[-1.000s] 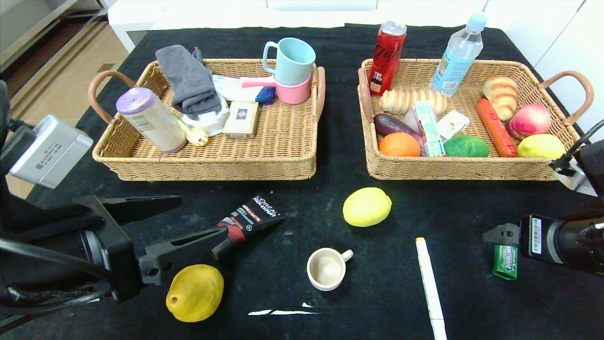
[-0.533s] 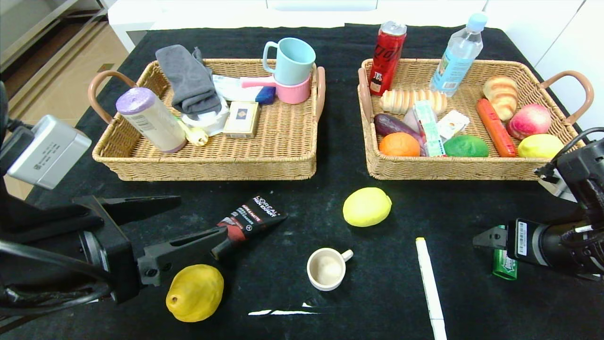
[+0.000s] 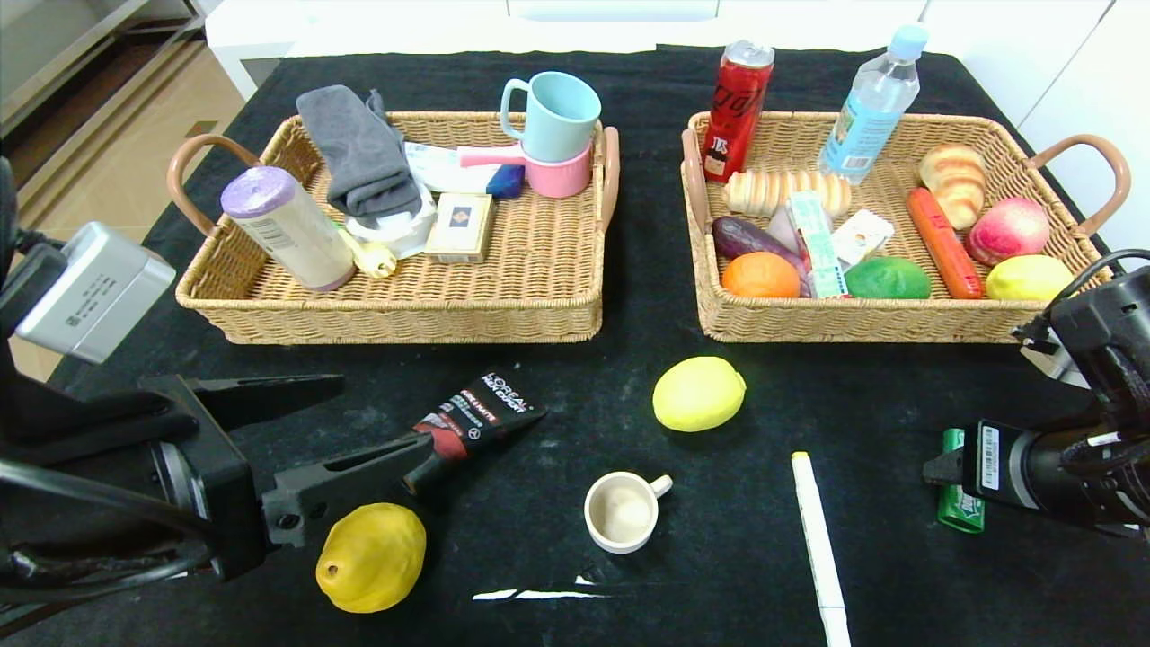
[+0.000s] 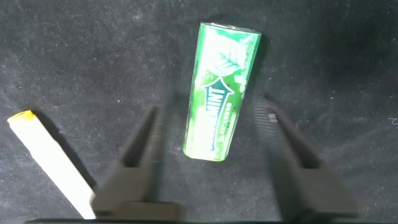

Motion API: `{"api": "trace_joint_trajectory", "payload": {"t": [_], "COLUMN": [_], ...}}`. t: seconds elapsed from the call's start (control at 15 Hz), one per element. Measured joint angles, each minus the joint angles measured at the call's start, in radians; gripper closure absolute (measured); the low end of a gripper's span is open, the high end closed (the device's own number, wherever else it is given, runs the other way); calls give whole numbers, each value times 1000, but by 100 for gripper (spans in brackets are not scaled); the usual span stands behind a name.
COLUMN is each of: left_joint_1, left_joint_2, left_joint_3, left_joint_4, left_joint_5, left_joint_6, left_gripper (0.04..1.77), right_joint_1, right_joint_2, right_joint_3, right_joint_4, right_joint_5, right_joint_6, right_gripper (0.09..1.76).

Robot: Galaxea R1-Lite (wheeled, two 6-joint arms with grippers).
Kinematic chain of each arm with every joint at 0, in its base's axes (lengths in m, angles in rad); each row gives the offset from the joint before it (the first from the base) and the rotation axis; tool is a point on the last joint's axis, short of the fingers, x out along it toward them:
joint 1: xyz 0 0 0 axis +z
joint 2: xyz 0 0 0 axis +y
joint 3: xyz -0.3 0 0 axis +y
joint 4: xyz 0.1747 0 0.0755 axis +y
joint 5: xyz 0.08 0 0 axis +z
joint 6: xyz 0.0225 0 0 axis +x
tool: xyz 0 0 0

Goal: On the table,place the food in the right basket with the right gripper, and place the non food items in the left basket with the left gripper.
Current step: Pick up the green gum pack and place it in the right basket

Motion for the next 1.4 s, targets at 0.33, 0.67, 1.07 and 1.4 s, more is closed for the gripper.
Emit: {"api": "trace_joint_trajectory", "payload": {"t": [0.33,0.67,1.07,1.4], "left_joint_1": [0,0,0,0], "left_joint_2": [0,0,0,-1], "left_joint_3": [3,4,6,5], "left_joint_4": [0,0,-1,-1], "left_joint_5": [0,0,0,1], "left_joint_6": [10,10,17,17], "left_gripper": [9,9,9,9], "right_joint_1": [1,1,6,16], "right_joint_2": [8,14,22,-4], "right_joint_3": [4,6,7,7], "right_joint_4": [-1,-2,-7,-6], "right_joint_5": [-1,-3,-4,3], "right_joint_6": [1,0,0,-6], "right_gripper": [128,128,128,128]}}
